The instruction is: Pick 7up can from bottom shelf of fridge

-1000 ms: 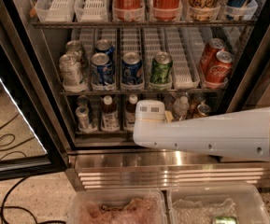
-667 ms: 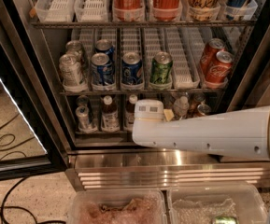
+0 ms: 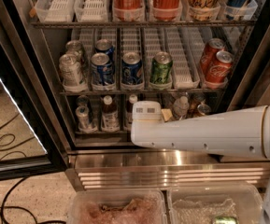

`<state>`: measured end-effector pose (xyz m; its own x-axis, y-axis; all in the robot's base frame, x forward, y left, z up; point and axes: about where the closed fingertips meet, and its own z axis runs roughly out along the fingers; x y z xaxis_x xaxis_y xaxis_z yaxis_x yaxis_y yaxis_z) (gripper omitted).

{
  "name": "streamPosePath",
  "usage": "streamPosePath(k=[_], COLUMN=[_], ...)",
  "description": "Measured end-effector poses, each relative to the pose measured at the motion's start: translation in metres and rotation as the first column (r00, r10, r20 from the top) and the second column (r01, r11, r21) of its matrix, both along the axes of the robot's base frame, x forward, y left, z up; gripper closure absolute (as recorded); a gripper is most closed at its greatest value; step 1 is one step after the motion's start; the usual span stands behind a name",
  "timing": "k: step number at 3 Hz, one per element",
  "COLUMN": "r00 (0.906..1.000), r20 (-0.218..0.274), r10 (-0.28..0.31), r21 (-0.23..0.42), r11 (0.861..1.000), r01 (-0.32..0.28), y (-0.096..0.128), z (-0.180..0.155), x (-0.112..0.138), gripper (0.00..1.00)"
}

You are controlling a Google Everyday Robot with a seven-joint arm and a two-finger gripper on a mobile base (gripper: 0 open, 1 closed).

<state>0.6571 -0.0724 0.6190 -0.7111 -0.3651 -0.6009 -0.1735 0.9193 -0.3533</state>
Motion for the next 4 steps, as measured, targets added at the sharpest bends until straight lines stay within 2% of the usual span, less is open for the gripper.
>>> streamPosePath(k=[1, 3, 4], r00=[1.0000, 0.9995, 0.9980], r20=[0.000, -0.003, -0.004], r10=[0.000, 0.031, 0.063], r21=[0.000, -0.032, -0.049], r11=[1.000, 0.999, 0.997], r01=[0.000, -0.031, -0.063], y=[0.0000, -0.0004, 0.0066], z=[0.0000, 0.0025, 0.0001], x=[0.0000, 0.0023, 0.0057], gripper=[0.31, 0.28, 0.27])
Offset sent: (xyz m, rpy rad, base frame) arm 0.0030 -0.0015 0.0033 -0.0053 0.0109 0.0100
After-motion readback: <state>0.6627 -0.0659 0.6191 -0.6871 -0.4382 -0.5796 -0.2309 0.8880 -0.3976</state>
